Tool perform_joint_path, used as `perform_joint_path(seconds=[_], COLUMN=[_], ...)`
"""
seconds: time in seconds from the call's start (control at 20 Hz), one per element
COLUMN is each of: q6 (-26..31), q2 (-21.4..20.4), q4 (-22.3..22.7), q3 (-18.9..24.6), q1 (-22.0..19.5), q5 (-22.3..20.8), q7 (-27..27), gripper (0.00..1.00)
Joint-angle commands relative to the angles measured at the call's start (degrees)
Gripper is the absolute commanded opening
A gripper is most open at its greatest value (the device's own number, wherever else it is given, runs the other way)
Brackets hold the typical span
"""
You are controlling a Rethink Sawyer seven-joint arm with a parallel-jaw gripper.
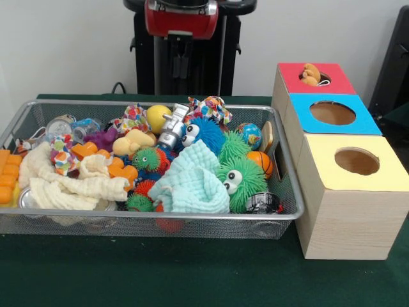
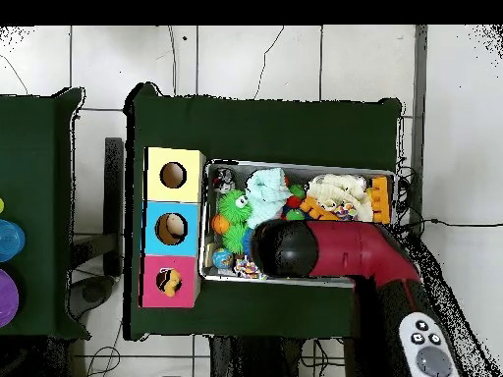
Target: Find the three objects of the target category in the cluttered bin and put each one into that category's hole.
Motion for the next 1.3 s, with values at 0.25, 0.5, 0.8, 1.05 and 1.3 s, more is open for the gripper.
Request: perform_joint_path(seconds=[0.25, 0.5, 0.8, 1.05, 1.3], q6=[4.7, 7.9, 7.7, 9.4, 9.2], q2=[9.4, 9.6, 6.7, 5.2, 4.1], q4=[-12.3, -14.1, -11.5, -11.5, -9.8], q3=[13.8, 14.5, 14.5, 15.9, 16.5], q1=[-4.4, -6.3, -10.3, -14.2, -16.8], q5=[-6.6, -10.1, -14.9, -17.4, -18.6], q7=[-24.0, -28.9, -34.4, -40.8, -43.0], gripper=[0.00, 0.00, 0.00, 0.00, 0.00])
